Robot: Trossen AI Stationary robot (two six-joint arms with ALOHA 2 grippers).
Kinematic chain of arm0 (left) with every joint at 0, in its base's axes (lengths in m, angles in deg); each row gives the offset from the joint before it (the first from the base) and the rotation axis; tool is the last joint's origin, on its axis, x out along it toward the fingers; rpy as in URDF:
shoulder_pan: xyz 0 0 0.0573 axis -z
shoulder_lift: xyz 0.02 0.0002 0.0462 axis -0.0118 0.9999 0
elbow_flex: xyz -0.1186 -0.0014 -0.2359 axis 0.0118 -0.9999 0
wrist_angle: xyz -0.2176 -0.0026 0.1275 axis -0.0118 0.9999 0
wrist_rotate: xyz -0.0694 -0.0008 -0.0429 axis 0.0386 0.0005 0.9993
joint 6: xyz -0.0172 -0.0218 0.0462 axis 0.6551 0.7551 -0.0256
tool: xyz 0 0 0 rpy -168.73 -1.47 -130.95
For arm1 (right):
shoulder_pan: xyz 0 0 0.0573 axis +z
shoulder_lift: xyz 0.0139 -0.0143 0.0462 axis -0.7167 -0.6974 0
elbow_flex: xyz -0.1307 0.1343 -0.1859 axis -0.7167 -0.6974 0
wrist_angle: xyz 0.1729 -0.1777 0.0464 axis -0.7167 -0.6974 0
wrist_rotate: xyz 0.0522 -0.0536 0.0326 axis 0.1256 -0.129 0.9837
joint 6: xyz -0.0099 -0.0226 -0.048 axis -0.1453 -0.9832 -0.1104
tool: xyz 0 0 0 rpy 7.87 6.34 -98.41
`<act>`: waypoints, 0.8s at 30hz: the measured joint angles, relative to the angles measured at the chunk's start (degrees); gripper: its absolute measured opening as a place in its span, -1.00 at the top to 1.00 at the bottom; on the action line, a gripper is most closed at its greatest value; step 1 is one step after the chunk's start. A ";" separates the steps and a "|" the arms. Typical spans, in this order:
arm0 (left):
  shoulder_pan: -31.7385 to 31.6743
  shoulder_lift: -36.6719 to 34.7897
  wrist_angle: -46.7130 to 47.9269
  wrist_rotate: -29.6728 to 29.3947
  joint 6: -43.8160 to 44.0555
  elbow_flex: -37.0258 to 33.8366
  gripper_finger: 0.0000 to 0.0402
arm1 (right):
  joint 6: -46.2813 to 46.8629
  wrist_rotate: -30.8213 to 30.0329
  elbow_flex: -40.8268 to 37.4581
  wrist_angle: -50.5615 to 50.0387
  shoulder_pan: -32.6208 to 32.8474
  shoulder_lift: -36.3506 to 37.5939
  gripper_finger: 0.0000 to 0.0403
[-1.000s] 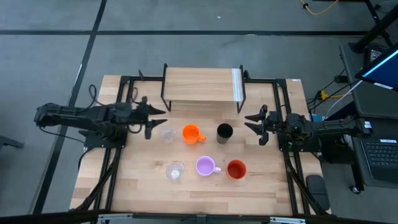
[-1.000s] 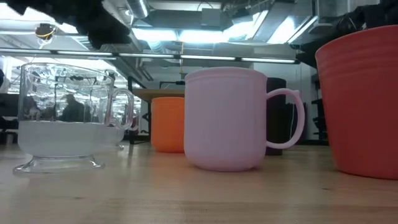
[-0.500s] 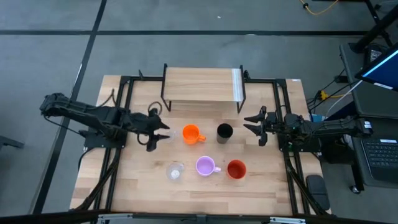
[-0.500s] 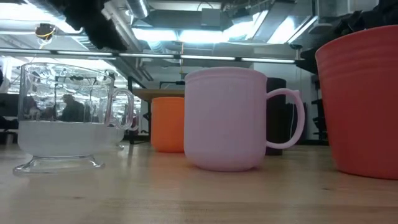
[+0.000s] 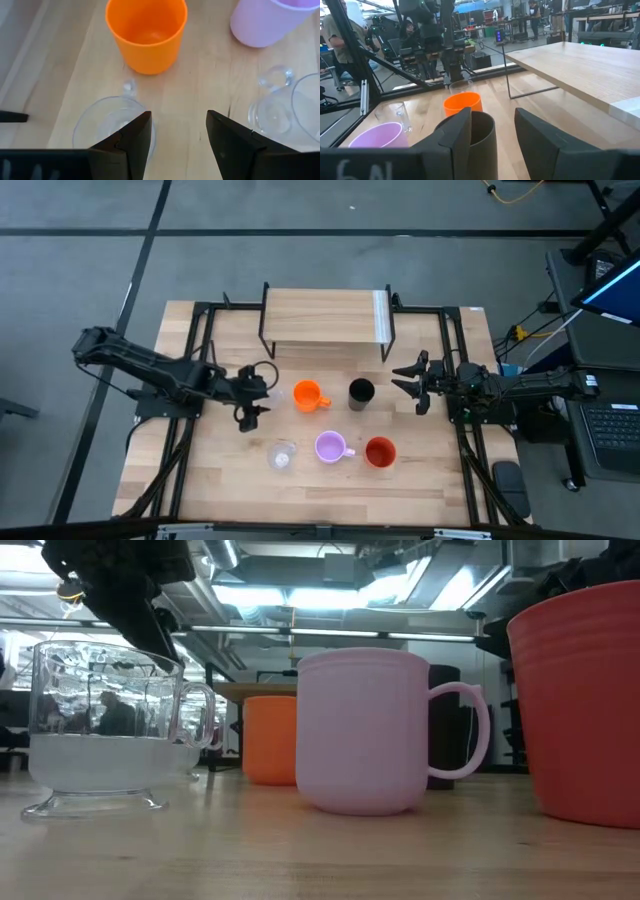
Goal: Stack small to large cups/mugs on shelf
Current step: Put the top transparent mug on top of the shelf
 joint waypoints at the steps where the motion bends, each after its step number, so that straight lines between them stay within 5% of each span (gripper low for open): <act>1: 0.02 0.35 0.09 0.01 0.00 0.00 0.08 | -0.02 0.00 0.00 0.00 0.00 0.00 0.24; 24: -2.44 5.72 3.15 -2.91 -3.50 0.00 0.08 | -0.02 0.02 0.00 -0.80 0.02 -0.04 0.24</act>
